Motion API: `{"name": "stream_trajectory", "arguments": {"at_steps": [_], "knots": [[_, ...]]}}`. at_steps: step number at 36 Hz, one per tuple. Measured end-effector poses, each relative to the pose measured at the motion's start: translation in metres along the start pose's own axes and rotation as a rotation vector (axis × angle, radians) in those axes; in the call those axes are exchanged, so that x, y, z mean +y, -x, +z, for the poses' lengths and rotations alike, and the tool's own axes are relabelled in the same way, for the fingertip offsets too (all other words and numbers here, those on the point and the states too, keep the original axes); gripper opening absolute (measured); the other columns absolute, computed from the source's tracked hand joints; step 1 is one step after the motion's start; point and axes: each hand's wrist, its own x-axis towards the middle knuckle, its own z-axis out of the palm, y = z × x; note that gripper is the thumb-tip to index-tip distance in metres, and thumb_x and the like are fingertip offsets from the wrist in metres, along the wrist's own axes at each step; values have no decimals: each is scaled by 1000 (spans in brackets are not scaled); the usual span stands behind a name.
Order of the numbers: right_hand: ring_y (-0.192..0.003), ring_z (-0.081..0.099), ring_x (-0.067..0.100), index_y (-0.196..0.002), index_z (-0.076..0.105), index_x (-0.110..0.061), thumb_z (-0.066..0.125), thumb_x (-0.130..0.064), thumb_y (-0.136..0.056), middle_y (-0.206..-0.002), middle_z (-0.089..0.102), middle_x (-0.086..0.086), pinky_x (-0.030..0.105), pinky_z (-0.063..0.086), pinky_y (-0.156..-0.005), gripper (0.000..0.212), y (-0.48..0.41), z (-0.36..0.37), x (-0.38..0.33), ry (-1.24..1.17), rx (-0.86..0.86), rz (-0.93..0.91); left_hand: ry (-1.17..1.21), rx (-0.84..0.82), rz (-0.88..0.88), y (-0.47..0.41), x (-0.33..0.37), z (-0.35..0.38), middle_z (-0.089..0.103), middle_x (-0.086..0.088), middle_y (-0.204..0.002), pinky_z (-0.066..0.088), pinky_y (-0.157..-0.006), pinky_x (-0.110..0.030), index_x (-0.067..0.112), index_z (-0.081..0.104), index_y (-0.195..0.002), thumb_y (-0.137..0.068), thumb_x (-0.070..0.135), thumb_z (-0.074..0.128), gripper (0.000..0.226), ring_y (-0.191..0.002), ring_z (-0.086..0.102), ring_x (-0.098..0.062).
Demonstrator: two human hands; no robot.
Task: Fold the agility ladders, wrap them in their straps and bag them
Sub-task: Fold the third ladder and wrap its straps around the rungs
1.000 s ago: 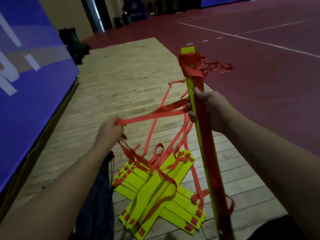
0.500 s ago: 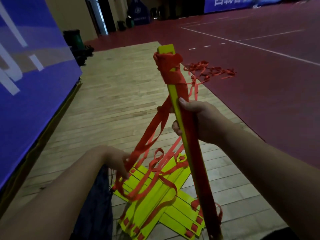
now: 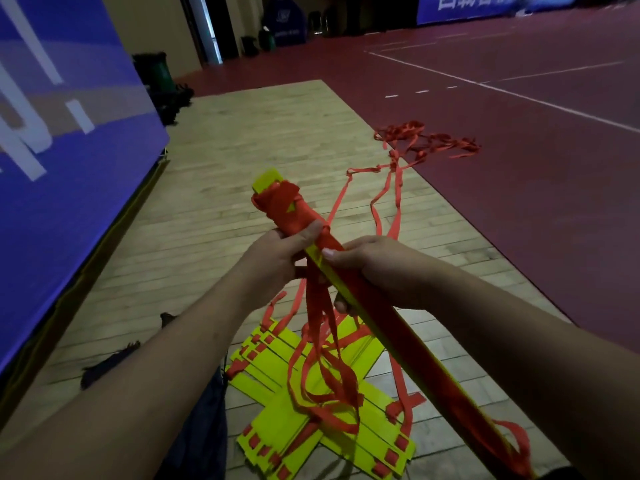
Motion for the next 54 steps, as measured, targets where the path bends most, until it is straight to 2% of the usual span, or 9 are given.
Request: {"name": "stream_trajectory", "arguments": {"at_steps": [9,18,24,31,36,39,43,48,54], "knots": [[-70,65,30,-109,63,4,51,-29,-106,-92,74,22,35,54,-60,35,-2,3,6,282,121,3,-219,-73,-281,5,-1,-9,57,-6,-58,47,-58,-34,2,57,-105,-80,60,61,63,-51,57,-23],[-65,49,12,-110,47,-14,37,-24,-109,-84,53,2,25,36,-54,14,-15,20,16,812,237,-80,36,80,-242,9,-2,10,54,-9,-65,38,-41,-16,6,61,-83,-94,41,62,37,-49,45,-14],[-89,64,30,-112,64,-16,61,-32,-99,-98,65,11,45,54,-80,22,-7,3,1,591,153,-223,129,54,-43,4,8,-4,51,-9,-68,38,-40,-17,6,62,-80,-90,18,62,15,-51,48,-13],[-82,66,14,-104,72,-16,71,-31,-92,-88,69,0,30,50,-75,19,-2,-9,9,348,-68,-96,158,-73,103,12,19,-21,54,-7,-65,37,-39,-20,0,65,-95,-79,16,51,27,-48,46,-16],[-84,73,32,-117,63,4,70,-11,-91,-108,73,22,41,60,-75,31,-4,-4,14,64,-103,-51,-8,-169,-44,16,29,-29,55,-9,-70,44,-45,-23,3,62,-106,-92,27,56,28,-49,53,-19],[-65,70,33,-121,53,4,64,-5,-95,-98,72,24,38,60,-58,29,-3,-2,11,-29,-76,-37,-196,-151,-224,18,28,-33,49,-6,-62,46,-46,-24,3,58,-106,-96,43,48,42,-48,53,-20],[-60,63,21,-116,52,-7,61,-14,-100,-88,67,14,32,53,-51,20,-9,-2,12,371,158,-72,-239,-134,-260,18,15,-28,44,-1,-57,40,-47,-23,1,59,-102,-94,46,53,46,-46,45,-14],[-84,58,18,-131,37,-12,51,-5,-101,-109,56,9,27,46,-61,33,-15,16,25,1024,254,-103,-168,46,-247,13,7,-5,44,-2,-56,34,-41,-19,1,59,-97,-92,54,57,54,-42,40,-13],[-75,54,16,-105,38,-16,59,-28,-101,-86,51,2,31,47,-64,25,-12,16,19,907,184,-159,-79,294,-192,5,6,-1,43,-2,-48,30,-37,-21,11,52,-74,-98,34,54,34,-39,36,-14]]}}
